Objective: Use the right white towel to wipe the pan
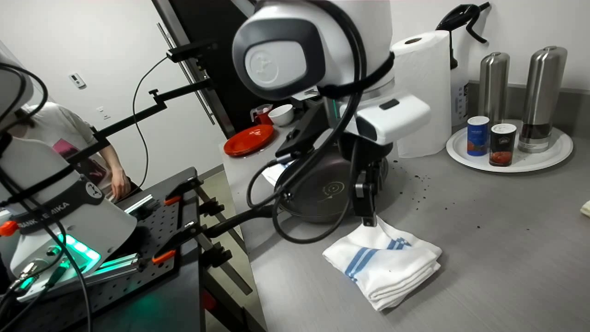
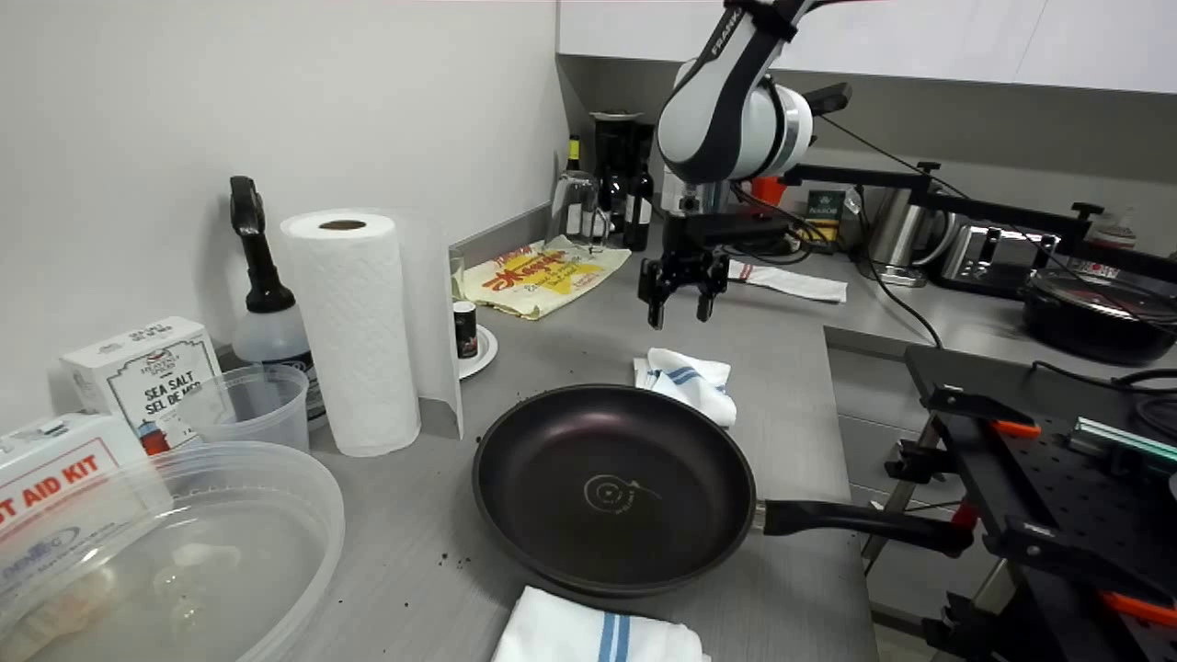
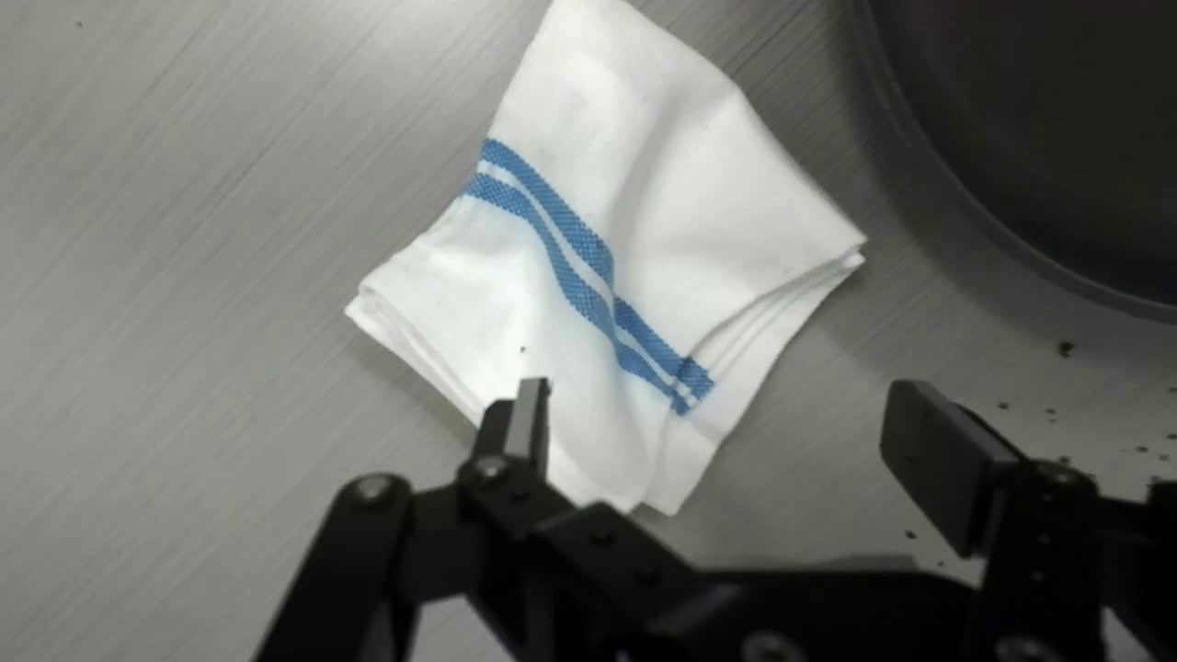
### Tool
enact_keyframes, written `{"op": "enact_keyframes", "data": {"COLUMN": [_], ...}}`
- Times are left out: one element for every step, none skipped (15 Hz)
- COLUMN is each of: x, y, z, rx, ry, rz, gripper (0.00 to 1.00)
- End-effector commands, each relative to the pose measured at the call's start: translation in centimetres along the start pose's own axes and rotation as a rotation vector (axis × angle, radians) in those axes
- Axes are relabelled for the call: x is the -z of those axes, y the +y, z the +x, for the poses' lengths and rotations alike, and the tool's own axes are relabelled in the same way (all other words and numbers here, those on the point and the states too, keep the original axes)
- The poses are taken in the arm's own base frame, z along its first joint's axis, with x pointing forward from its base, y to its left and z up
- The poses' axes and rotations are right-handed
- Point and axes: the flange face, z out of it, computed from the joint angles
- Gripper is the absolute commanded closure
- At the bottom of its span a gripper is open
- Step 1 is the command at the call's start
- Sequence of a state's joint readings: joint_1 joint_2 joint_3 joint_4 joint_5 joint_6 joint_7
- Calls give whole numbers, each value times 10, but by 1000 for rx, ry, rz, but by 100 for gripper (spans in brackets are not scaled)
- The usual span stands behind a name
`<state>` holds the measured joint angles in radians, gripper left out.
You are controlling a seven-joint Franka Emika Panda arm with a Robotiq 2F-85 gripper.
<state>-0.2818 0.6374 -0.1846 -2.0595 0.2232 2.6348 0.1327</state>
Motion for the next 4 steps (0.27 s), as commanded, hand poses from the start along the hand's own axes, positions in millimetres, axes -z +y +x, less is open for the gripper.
{"op": "enact_keyframes", "data": {"x": [14, 24, 29, 30], "y": [-2, -4, -4, -3], "z": [0, -1, -3, -5], "rx": [23, 37, 43, 46], "ry": [-2, -1, 0, -1], "rz": [11, 19, 22, 23], "gripper": [2, 0, 0, 0]}}
